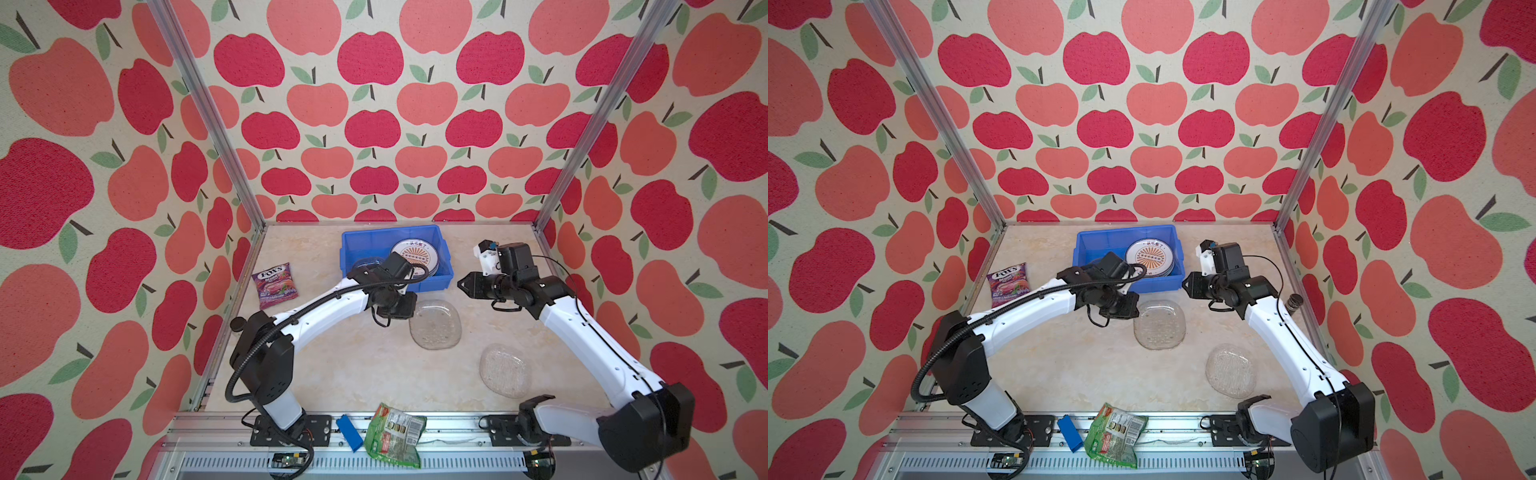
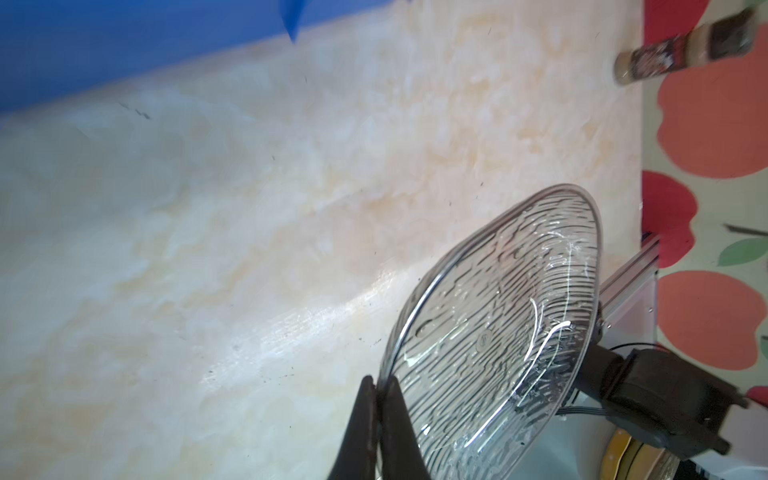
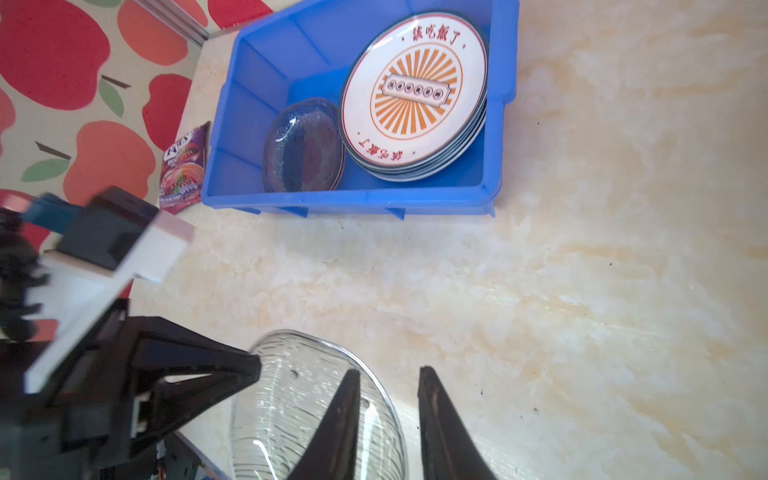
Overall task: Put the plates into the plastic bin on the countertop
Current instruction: 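Grip the glass plate's rim with the left gripper and lift it toward the bin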
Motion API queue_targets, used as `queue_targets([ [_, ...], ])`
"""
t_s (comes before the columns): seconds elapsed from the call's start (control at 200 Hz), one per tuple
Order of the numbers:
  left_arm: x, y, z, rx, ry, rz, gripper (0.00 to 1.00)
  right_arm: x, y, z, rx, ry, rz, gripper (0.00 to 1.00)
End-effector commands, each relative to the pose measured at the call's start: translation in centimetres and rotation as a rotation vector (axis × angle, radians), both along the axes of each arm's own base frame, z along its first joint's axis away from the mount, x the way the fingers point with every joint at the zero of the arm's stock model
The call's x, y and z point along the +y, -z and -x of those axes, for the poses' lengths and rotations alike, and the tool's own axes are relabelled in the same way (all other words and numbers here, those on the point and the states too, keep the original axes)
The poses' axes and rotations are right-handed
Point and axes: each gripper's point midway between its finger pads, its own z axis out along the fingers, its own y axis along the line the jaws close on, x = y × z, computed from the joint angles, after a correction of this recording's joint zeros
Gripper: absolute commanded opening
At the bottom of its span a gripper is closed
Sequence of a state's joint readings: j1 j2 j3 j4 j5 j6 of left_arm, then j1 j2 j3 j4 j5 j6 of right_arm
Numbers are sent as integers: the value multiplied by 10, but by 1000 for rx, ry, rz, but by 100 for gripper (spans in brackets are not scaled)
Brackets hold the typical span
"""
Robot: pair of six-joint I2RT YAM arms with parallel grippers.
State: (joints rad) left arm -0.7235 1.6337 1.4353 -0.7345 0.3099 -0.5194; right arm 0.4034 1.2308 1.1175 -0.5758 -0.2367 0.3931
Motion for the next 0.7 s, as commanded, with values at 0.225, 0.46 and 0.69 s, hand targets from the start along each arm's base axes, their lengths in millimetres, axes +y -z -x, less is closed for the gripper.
queue_targets([
  [0.225, 124, -57, -130, -202, -208, -158, 0, 12, -30, -48, -28, 41, -42, 28],
  [0.46, 159, -27, -193, -211, -244, -118, 0, 25, -34, -68, -17, 21, -64, 28],
  [0.69, 159, -1, -217, -197, -228, -101, 0, 27, -24, -75, 0, 22, -69, 28],
])
